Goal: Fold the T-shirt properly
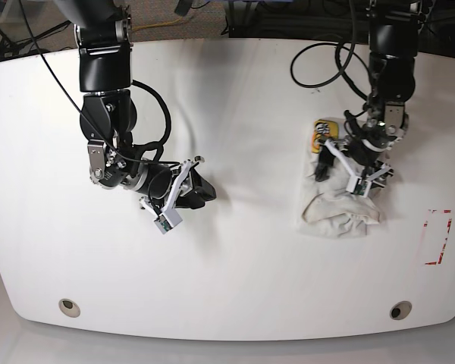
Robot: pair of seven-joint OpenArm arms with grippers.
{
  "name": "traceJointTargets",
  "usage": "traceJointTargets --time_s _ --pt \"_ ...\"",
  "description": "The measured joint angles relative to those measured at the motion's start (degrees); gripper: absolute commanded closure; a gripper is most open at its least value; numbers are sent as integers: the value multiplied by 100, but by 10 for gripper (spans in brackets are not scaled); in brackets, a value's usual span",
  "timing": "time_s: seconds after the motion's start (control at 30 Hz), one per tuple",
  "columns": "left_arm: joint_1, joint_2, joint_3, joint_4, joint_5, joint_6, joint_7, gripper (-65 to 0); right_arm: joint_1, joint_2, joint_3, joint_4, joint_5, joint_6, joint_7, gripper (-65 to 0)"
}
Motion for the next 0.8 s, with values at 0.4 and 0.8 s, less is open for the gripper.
traceJointTargets --time_s 0.4,0.8 --pt "675 -1904 -1495 -601 31 -1049 48 -489 -35 13 4 114 0 0 0 -179" --pt "981 -2721 -2557 -1550 472 -1840 -219 -488 -372 -15 -2 750 -42 9 -20 -179"
